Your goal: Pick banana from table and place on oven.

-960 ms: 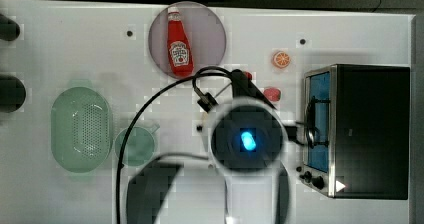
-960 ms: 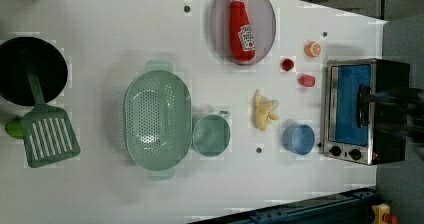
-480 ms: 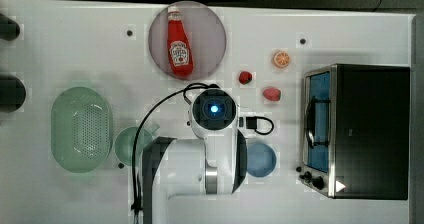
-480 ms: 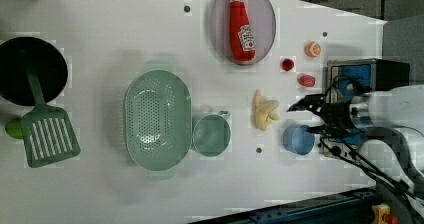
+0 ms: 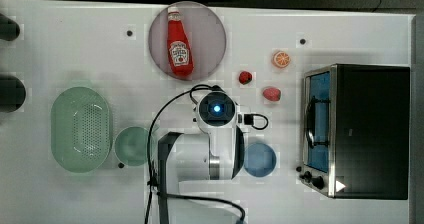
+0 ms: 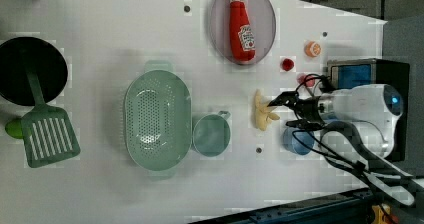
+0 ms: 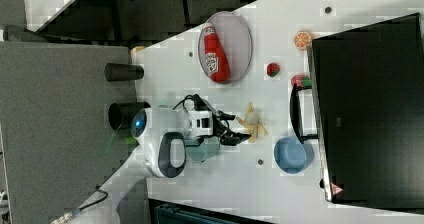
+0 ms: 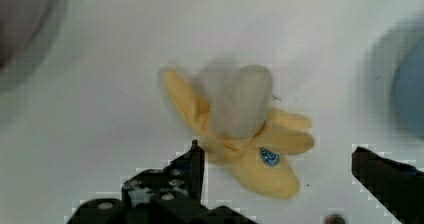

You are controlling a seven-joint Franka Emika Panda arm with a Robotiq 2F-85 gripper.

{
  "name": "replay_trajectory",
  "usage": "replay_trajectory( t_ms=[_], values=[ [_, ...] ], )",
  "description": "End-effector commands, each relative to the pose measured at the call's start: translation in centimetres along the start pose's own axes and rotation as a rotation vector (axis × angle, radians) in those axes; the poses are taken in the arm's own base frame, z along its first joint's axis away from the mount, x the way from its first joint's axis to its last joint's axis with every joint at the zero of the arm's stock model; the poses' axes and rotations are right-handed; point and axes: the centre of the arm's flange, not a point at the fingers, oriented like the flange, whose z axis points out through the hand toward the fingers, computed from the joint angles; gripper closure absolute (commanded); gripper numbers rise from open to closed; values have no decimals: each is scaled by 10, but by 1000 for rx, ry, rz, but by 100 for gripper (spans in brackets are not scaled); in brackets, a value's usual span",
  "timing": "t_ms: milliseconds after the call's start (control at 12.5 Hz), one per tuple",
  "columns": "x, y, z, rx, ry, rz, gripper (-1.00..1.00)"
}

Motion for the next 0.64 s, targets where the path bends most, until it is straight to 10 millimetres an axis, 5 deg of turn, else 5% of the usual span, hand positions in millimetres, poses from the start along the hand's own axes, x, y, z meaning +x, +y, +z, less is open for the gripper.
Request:
replay_trajectory(
  t_ms=[80, 400, 640],
  values=[
    [-21, -14, 20, 27, 5, -46, -100],
    [-25, -14, 43, 30, 1, -50, -93],
    [-26, -14, 44, 38, 8, -49, -18]
  ],
)
